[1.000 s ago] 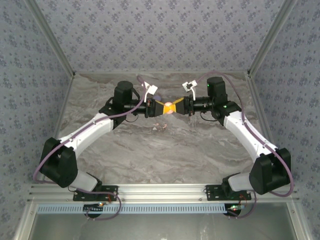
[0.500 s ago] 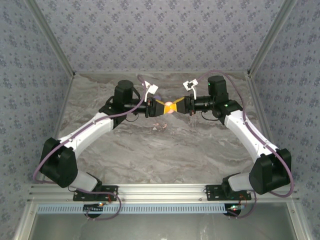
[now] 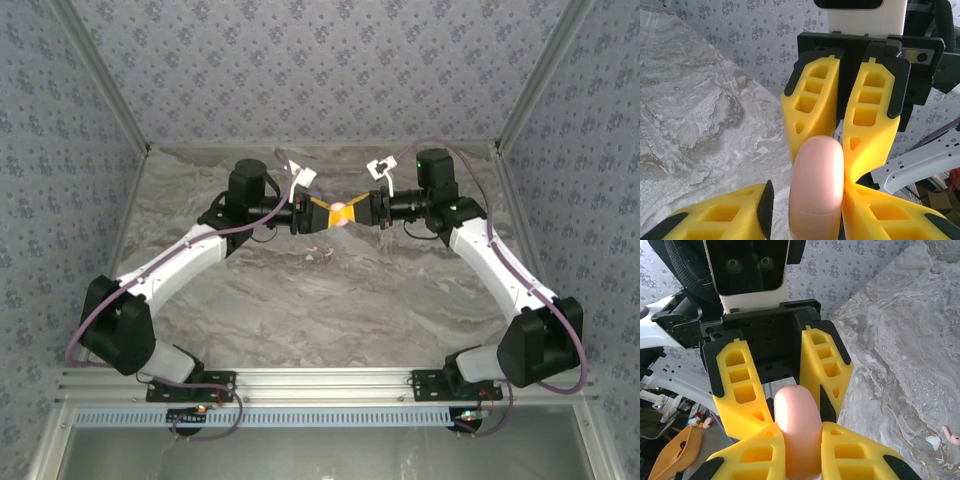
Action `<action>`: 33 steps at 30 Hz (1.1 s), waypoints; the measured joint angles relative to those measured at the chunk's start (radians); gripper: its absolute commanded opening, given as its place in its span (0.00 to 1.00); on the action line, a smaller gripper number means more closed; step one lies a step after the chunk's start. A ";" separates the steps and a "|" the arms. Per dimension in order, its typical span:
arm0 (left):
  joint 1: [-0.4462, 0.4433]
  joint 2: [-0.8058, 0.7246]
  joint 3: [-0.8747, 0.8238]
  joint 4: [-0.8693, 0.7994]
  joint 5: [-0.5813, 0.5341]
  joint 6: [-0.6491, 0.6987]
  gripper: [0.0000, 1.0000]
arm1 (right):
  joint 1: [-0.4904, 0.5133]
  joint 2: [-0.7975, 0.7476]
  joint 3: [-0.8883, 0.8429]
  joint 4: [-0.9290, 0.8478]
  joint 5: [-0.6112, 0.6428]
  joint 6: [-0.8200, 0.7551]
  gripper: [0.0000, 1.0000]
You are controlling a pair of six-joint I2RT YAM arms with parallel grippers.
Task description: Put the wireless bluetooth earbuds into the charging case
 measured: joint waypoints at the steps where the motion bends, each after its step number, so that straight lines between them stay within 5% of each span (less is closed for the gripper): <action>1: 0.000 0.000 0.003 -0.002 0.001 0.002 0.42 | 0.000 0.000 0.004 -0.001 -0.003 0.000 0.05; 33: -0.008 0.000 0.016 -0.081 0.046 0.055 0.46 | -0.018 0.039 0.054 -0.033 0.001 -0.003 0.07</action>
